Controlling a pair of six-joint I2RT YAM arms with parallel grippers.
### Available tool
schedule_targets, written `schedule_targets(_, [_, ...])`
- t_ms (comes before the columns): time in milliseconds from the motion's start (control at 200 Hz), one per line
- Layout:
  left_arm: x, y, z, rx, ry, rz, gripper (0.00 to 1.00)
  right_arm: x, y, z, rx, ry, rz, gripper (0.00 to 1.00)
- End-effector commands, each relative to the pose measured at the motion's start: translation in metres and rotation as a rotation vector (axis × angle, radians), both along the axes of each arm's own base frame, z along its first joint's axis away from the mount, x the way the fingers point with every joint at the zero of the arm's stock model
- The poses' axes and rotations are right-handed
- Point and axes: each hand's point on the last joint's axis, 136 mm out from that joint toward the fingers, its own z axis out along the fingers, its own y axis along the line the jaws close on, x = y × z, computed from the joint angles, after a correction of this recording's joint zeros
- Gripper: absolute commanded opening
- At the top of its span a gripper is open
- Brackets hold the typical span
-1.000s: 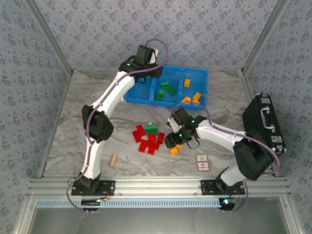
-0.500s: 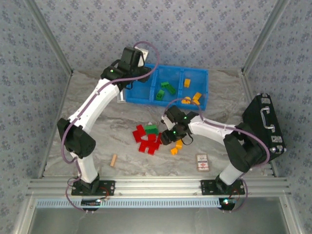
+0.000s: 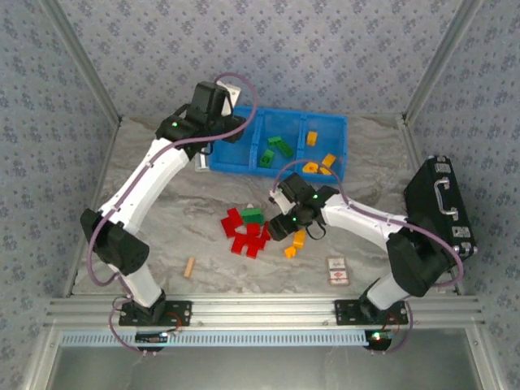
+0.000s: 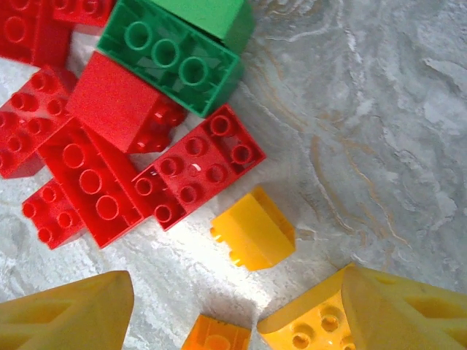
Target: Sort the legos into containers by color
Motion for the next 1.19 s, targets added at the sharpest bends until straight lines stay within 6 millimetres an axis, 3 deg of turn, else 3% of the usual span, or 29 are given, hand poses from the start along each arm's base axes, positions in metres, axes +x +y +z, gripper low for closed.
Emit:
schedule_targets(0, [-0.017,0.007,0.021,-0.034,-0.024,-0.026,0.54,0.006,-0.002,-0.008,-0.006,0.023,0.018,0.78])
schedule_targets(415, [-0.038,0.025,0.034,-0.028,-0.038,-0.03,0.57,0.016,0.02,-0.037,-0.028,0.037,0.067,0.79])
schedule_targets(795, [-0.057,0.048,0.033,-0.018,-0.062,0.019,0.57,-0.002,0.017,-0.056,-0.062,0.097,0.087,0.61])
schedule_targets(1190, [-0.061,0.053,0.027,-0.024,-0.06,0.023,0.58,-0.027,0.01,-0.053,-0.038,0.139,0.08,0.73])
